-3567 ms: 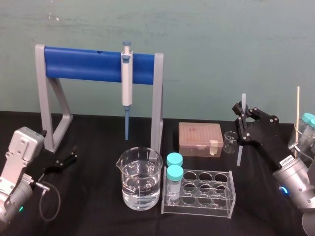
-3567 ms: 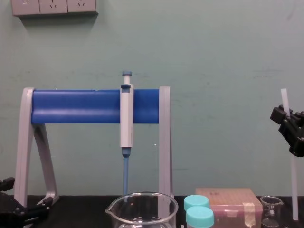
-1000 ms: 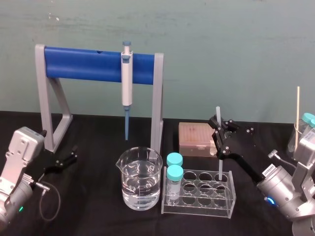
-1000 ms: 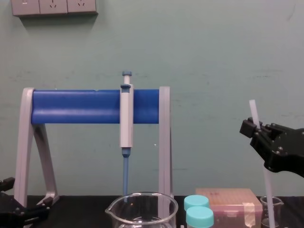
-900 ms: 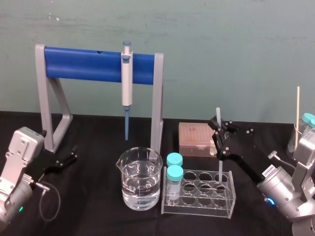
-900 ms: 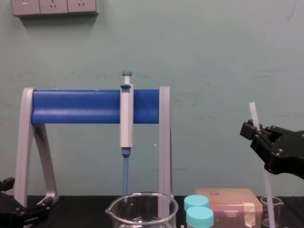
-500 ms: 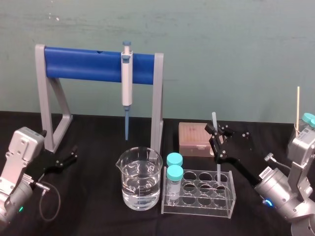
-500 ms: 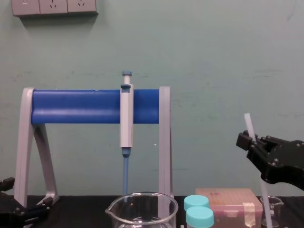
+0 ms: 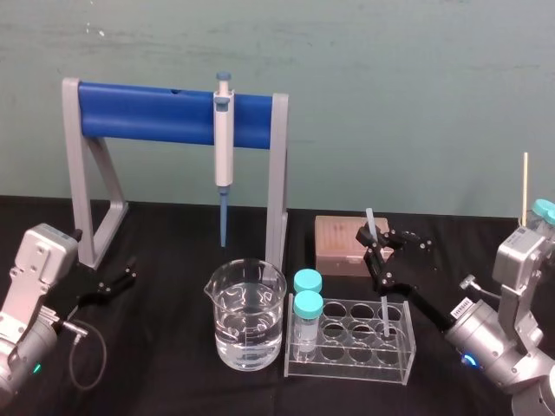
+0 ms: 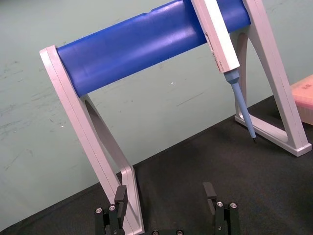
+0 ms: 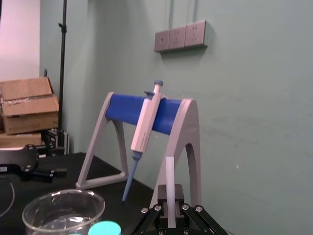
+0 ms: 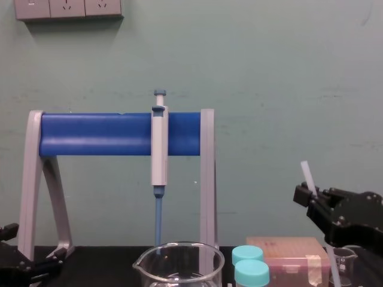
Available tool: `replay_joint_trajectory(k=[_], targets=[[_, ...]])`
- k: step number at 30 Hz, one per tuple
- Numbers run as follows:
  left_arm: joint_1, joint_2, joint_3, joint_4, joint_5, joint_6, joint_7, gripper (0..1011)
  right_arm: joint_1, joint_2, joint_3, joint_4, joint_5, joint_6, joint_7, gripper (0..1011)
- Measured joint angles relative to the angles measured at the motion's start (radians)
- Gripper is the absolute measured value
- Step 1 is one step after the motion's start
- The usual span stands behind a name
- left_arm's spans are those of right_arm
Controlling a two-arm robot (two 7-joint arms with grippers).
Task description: Pick up the stirring rod with one hand, then place it down.
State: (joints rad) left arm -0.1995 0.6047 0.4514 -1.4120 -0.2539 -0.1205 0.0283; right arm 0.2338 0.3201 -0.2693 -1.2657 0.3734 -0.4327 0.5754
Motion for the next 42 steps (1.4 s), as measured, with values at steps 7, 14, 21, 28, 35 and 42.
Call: replay_joint_trajectory(k=[7, 14, 21, 28, 35, 42], targets=[[0.0, 0.0, 0.0, 0.0, 0.0, 0.0, 0.0, 1000, 0.01, 0.006, -0.011, 0.019, 0.001, 0.036, 0.003, 70], [0.0, 0.0, 0.0, 0.0, 0.0, 0.0, 0.0, 1000, 0.016, 0.016, -0.022, 0.029, -0.002, 0.063, 0.004, 70], [0.0, 0.0, 0.0, 0.0, 0.0, 0.0, 0.0, 1000, 0.016, 0.019, -0.024, 0.028, -0.005, 0.068, 0.0, 70], [0.0, 0.0, 0.0, 0.0, 0.0, 0.0, 0.0, 1000, 0.015, 0.018, -0.023, 0.028, -0.004, 0.066, 0.0, 71], [0.0, 0.0, 0.0, 0.0, 0.0, 0.0, 0.0, 1000, 0.015, 0.017, -0.022, 0.027, -0.004, 0.065, 0.001, 70], [0.0, 0.0, 0.0, 0.0, 0.0, 0.0, 0.0, 1000, 0.015, 0.017, -0.021, 0.027, -0.003, 0.063, 0.001, 201]])
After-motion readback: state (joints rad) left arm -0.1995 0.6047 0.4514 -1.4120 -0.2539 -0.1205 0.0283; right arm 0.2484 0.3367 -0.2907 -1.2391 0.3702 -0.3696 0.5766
